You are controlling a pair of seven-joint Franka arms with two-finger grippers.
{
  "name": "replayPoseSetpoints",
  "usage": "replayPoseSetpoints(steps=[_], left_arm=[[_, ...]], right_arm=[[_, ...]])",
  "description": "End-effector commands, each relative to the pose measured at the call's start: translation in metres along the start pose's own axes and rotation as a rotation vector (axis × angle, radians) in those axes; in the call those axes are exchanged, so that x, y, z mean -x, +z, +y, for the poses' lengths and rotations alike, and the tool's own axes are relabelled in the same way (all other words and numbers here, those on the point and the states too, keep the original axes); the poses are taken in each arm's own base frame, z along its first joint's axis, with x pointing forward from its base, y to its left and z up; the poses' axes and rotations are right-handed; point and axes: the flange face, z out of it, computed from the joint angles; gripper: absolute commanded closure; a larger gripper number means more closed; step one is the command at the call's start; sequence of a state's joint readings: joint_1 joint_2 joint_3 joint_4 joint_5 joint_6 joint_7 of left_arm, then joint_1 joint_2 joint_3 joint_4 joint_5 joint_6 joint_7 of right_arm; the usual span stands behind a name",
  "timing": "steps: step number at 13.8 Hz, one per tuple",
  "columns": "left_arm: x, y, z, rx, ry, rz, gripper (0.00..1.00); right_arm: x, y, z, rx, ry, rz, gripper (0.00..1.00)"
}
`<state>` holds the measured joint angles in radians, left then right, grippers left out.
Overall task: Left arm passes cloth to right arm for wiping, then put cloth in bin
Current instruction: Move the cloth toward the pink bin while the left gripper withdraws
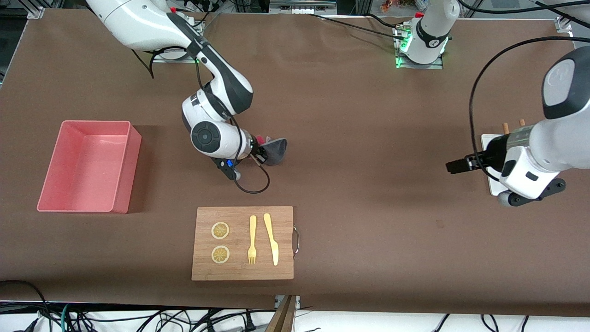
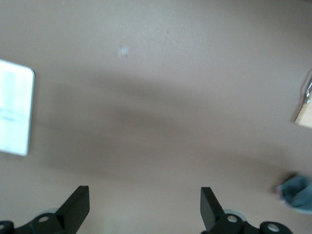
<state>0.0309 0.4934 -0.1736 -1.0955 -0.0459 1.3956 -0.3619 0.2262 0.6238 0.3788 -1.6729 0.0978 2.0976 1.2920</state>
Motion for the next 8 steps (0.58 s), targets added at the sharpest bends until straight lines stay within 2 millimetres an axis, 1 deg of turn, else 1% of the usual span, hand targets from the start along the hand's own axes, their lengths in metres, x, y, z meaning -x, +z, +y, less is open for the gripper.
replayPoseSetpoints(steps=[1, 2, 4, 6, 7, 8], left_arm=[[0.018, -0.012, -0.016, -0.09, 0.183, 0.027, 0.0], [0.028, -0.014, -0.019, -0.118, 0.225, 0.048, 0.0], [0.056, -0.01, -0.025, -0.135, 0.333, 0.117, 0.0], [0.083, -0.01, -0.042, -0.158, 0.435, 0.175, 0.0], [0.091, -0.006, -0.047, -0.165, 0.479, 0.17, 0.0], [0.093, -0.009, -0.06, -0.16, 0.493, 0.178, 0.0]], right_arm=[[-0.028, 0.017, 0.021, 0.077, -0.062, 0.045, 1.0], [-0.043, 0.02, 0.029, 0.095, -0.08, 0.06, 1.0], [-0.078, 0.021, 0.046, 0.135, -0.122, 0.067, 1.0], [-0.113, 0.01, 0.064, 0.171, -0.176, 0.08, 1.0], [-0.126, 0.006, 0.073, 0.188, -0.198, 0.077, 1.0], [-0.137, -0.003, 0.081, 0.202, -0.223, 0.075, 1.0]])
